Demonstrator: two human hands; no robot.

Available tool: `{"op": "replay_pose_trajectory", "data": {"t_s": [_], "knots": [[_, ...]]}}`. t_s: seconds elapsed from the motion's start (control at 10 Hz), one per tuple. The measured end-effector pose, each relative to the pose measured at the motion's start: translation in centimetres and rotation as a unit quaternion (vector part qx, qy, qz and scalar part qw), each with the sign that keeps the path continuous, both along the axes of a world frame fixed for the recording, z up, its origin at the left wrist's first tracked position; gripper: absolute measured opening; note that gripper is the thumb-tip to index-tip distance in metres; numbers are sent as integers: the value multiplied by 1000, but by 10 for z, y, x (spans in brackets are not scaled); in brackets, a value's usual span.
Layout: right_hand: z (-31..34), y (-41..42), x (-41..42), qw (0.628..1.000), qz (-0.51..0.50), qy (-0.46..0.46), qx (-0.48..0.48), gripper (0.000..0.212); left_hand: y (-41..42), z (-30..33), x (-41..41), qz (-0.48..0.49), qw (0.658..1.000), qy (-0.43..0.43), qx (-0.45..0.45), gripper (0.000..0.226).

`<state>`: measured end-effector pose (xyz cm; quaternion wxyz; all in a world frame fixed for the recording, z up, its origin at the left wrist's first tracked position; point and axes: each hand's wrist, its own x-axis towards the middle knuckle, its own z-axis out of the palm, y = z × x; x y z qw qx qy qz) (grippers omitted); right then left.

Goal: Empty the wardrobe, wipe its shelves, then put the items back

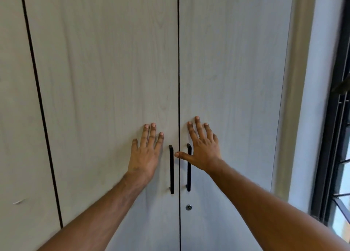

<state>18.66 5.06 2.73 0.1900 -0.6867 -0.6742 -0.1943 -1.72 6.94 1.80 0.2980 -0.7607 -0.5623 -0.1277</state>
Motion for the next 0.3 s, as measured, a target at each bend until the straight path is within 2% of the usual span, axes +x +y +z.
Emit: {"op": "replay_pose_trajectory", "data": {"t_s": [0.2,0.3], "knots": [[34,-20,2,994,12,8,-107,115,-21,28,-1,-12,995,-3,-95,102],[77,-50,-8,986,24,24,-164,104,-46,77,6,-22,977,-51,-204,111]]}}
